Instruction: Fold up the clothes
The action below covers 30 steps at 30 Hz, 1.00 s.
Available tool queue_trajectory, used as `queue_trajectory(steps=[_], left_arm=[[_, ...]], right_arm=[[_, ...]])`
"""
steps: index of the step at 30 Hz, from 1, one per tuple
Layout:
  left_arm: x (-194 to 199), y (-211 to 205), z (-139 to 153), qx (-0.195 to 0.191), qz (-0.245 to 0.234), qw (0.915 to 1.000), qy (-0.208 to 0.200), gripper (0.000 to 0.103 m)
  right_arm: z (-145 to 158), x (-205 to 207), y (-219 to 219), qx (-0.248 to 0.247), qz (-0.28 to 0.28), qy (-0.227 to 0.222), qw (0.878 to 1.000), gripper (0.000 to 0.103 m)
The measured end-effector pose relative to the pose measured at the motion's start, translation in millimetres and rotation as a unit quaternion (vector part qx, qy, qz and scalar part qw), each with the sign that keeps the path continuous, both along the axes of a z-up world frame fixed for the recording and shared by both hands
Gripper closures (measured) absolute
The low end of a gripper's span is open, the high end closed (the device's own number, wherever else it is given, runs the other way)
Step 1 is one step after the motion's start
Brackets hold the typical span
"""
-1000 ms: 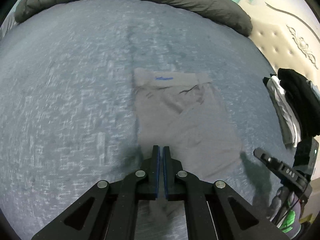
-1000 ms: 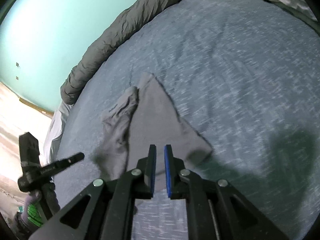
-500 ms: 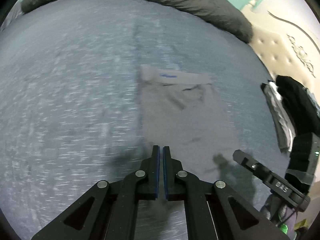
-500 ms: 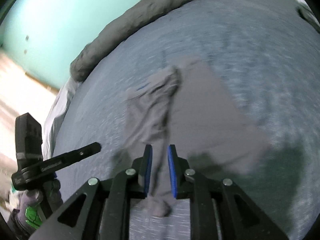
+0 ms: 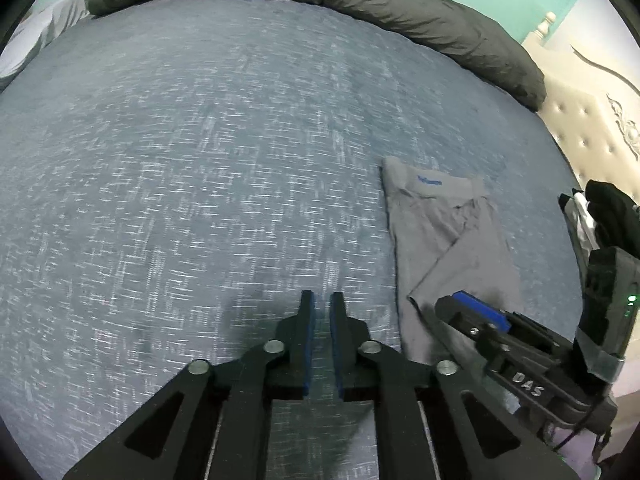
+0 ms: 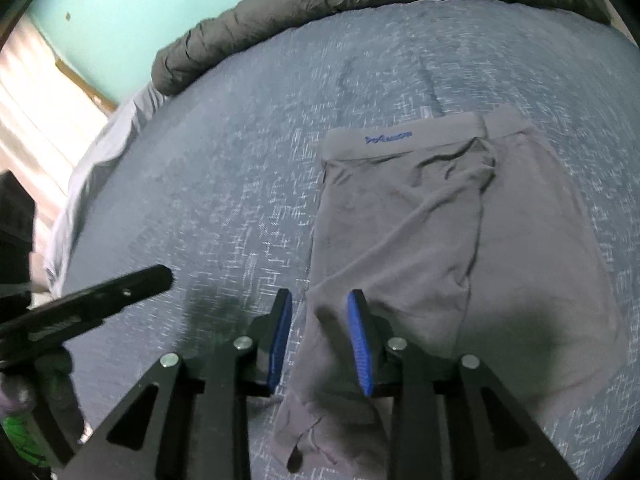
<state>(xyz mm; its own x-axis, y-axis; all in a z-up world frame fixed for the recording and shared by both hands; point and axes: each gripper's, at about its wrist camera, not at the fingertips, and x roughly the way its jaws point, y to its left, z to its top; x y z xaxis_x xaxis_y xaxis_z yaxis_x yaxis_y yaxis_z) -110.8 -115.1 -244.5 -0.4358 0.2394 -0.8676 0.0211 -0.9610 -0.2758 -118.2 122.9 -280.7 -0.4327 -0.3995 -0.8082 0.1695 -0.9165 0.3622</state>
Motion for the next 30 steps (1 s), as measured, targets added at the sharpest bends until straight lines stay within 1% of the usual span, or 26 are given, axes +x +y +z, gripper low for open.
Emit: queue_trajectory(steps=[4, 6, 7, 9, 10, 12, 15, 21, 23, 27, 30], left_arm=[[2.7, -6.6, -1.5, 0.001, 0.004, 1.0000, -0.001, 0.092], [3.8, -8.2, -1.7, 0.000, 0.004, 1.0000, 0.000, 0.092], [4.1, -8.8, -1.8, 0.000, 0.003, 1.0000, 0.000, 0.092], [4.7, -9.8, -2.1, 0.000, 0.004, 1.0000, 0.001, 0.092], [4.9, -10.3, -2.6, 0.000, 0.004, 1.0000, 0.001, 0.092], [5.3, -10.4, -4.4, 0.002, 0.005, 1.0000, -0.001, 0.092], [6.1, -9.4, -7.4, 0.003, 0.004, 1.0000, -0.003, 0.092], [8.7, -4.3, -11.1, 0.008, 0.000, 1.0000, -0.005, 0.092], [10.0, -0.9, -13.5, 0.009, -0.003, 0.9999, -0.008, 0.092], [13.4, 5.6, -15.4, 0.011, -0.008, 0.9999, -0.009, 0.092], [14.4, 9.2, -15.7, 0.008, -0.011, 0.9999, -0.009, 0.092]], right_arm=[[-12.7, -4.5, -8.8, 0.051, -0.005, -0.014, 0.999, 0.075], [-18.6, -5.2, -9.2, 0.064, -0.008, -0.019, 0.998, 0.077], [-20.8, -4.8, -9.1, 0.067, -0.007, -0.019, 0.998, 0.085], [-23.5, -2.8, -8.5, 0.072, 0.000, -0.017, 0.997, 0.092], [-23.8, -1.5, -6.3, 0.072, 0.003, -0.013, 0.997, 0.098], [-22.1, 1.1, 0.7, 0.069, 0.002, -0.007, 0.998, 0.101], [-13.0, 7.3, 17.4, 0.053, -0.009, 0.011, 0.999, 0.101], [6.1, 29.2, 68.1, -0.008, -0.053, 0.035, 0.998, 0.101], [6.2, 35.8, 87.9, -0.035, -0.078, 0.033, 0.996, 0.101], [-4.0, 43.7, 118.6, -0.071, -0.119, 0.027, 0.990, 0.101], [-11.1, 50.0, 137.9, -0.081, -0.147, 0.019, 0.986, 0.101]])
